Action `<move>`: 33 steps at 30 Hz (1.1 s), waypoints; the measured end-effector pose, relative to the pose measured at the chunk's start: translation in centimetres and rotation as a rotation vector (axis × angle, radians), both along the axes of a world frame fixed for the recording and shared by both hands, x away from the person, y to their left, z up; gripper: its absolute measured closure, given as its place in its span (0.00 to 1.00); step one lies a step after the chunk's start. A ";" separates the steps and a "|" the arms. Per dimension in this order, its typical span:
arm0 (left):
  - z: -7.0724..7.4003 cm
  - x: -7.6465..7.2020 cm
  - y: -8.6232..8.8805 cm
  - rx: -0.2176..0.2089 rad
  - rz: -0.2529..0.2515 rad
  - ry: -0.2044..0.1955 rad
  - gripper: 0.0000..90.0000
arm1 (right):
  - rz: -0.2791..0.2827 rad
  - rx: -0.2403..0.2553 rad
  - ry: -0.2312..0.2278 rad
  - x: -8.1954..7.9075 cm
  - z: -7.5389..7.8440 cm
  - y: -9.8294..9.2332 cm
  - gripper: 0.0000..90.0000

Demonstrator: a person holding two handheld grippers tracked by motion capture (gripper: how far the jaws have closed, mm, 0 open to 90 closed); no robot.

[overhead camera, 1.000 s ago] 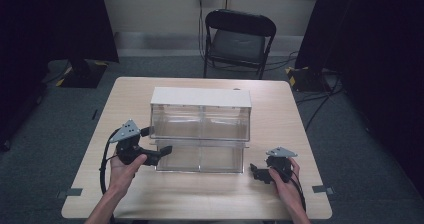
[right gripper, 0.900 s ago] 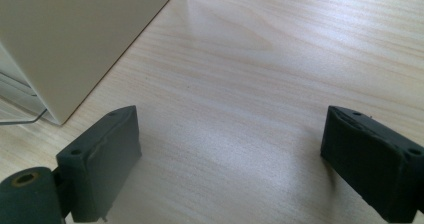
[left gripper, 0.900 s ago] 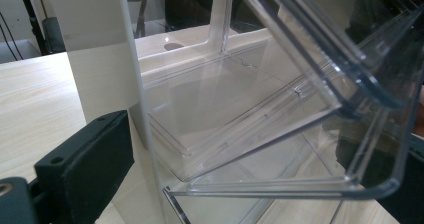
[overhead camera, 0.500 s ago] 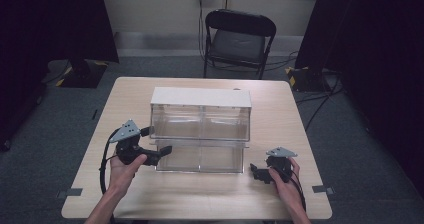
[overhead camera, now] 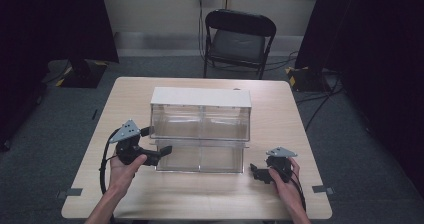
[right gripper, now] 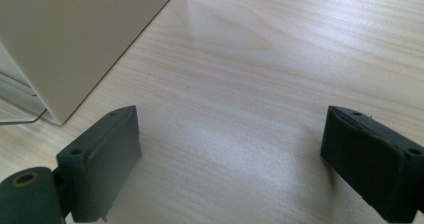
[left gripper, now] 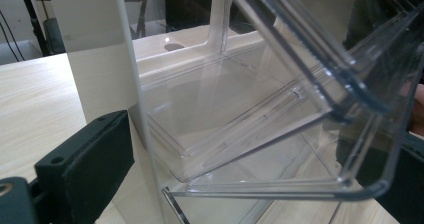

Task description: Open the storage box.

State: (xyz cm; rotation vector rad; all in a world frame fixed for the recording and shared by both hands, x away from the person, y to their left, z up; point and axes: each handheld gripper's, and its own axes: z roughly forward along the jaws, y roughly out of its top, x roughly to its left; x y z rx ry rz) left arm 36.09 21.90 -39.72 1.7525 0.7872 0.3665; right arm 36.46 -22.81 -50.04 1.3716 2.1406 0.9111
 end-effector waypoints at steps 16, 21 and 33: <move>0.0 0.1 0.0 0.001 -0.002 0.001 0.01 | 0.000 0.000 0.000 0.0 0.0 0.0 0.09; 0.1 0.1 0.0 0.003 -0.005 0.001 0.01 | 0.000 0.000 0.000 0.0 0.0 0.0 0.09; 0.1 0.0 0.0 0.001 -0.002 0.002 0.01 | 0.000 0.000 0.000 0.0 0.0 0.0 0.09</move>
